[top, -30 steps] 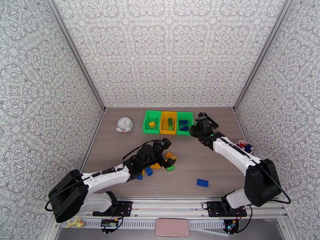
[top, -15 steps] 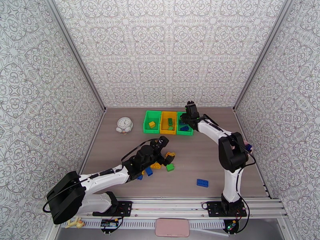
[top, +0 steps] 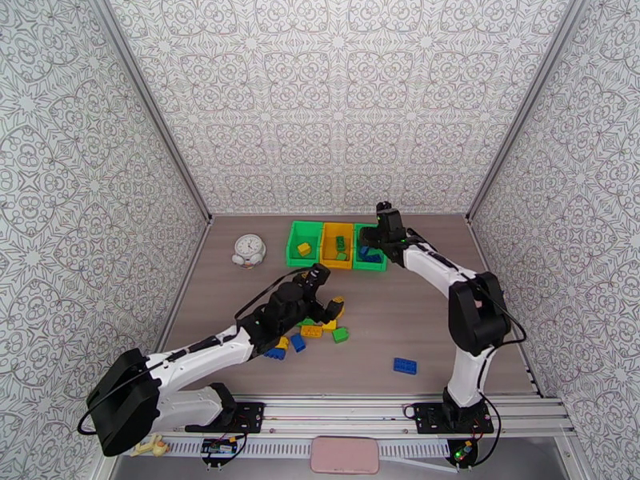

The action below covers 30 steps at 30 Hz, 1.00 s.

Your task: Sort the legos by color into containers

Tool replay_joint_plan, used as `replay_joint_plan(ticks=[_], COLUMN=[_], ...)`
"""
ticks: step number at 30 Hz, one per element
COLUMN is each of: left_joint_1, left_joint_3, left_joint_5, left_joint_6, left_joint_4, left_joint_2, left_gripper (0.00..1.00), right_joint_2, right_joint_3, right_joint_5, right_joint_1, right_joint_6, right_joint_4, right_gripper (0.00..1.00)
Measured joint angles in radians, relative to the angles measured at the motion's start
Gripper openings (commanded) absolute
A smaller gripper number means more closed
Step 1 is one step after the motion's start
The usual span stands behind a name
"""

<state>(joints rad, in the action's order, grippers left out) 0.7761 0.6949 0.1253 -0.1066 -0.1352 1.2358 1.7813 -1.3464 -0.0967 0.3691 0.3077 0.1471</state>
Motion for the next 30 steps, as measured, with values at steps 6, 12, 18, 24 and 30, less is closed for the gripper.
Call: replay_joint_plan(ticks=[6, 12, 18, 24, 30], left_joint_1=[-0.066, -0.064, -0.063, -0.074, -0.107], left_joint_3=[0.048, 0.09, 0.269, 0.336, 0.421], left_joint_5=[0.04, 0.143, 0.191, 0.194, 0.178], left_joint_6=[-0.201, -0.478, -0.682, -0.801, -0.837], left_joint_4=[0.174, 0.348, 0.533, 0.657, 0.76], left_joint_2=[-0.005, 0.04, 0.201, 0.298, 0.431], left_gripper=[1.0, 1.0, 1.0, 1.0, 0.99], right_joint_2=[-0.219, -0.327, -0.406, -0.482, -0.546], right_joint_3=[0.229, 0.363, 0.457, 0.514, 0.547], right_joint_5=[0.133, 0.251, 0.304, 0.3, 0.283], right_joint_1=[0.0, 0.038, 0.089, 0.089, 0.089], right_joint_6=[-0.103, -0.191, -0.192, -0.195, -0.196], right_joint_4=[-0.134, -0.181, -0.201, -0.181, -0.169], right_gripper=[0.93, 0.95, 0.95, 0.96, 0.96])
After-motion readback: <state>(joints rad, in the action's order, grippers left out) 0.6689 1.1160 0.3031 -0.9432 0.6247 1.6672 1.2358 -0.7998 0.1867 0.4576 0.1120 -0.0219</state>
